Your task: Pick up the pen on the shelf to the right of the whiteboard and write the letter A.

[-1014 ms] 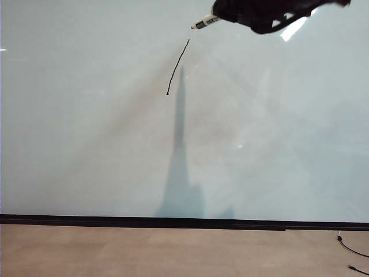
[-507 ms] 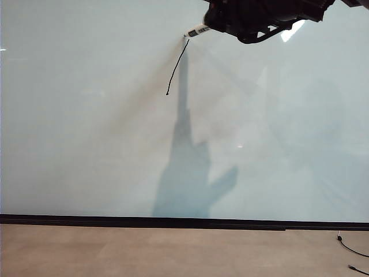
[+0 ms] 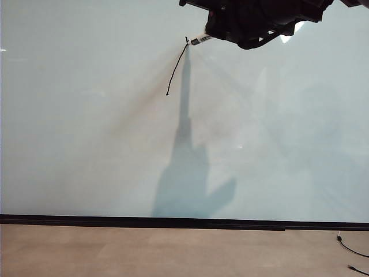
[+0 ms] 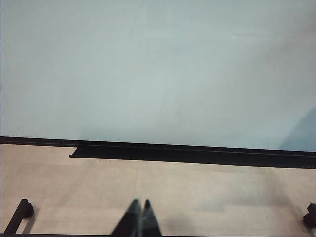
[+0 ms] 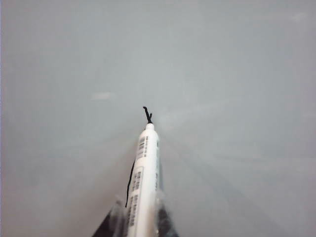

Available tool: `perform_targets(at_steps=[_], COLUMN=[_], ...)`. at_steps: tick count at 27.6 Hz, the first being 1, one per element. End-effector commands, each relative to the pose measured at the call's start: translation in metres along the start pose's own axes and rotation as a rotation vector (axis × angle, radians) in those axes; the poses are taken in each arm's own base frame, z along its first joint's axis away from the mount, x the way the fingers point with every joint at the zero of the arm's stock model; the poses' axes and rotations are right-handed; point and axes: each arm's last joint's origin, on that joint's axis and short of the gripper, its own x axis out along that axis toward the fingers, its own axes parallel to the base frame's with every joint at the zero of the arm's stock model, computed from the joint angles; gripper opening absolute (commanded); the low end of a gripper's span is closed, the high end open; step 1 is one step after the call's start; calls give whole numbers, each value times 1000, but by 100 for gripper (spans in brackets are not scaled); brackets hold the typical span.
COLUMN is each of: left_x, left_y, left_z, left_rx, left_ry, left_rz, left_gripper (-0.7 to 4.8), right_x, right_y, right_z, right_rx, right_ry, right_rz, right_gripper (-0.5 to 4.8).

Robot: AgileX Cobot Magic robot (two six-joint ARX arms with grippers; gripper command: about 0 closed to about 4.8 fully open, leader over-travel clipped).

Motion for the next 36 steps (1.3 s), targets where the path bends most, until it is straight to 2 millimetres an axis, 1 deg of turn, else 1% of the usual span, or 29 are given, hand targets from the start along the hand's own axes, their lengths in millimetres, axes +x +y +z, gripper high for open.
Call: perform_targets(at_steps=[1, 11, 19, 25, 36], left_x=[0, 0, 0, 0, 0], left_y=[0, 0, 0, 0, 0], left_z=[1, 1, 1, 1, 1], left_rx=[4, 4, 4, 4, 4], left_ry=[-8, -8, -8, -8, -8], left_rz=[-2, -2, -2, -2, -2], left_gripper=[-5, -4, -4, -5, -4], right_x=[0, -6, -17, -18, -19], right_y=[-3, -6, -12, -14, -14], right_z=[-2, -13, -29, -34, -37], right_rx=[-9, -22, -18, -40, -52], right_ry=[25, 64, 101, 152, 180], right_rz=[-55, -87, -139, -178, -200], right_gripper=[-5, -5, -5, -5, -5])
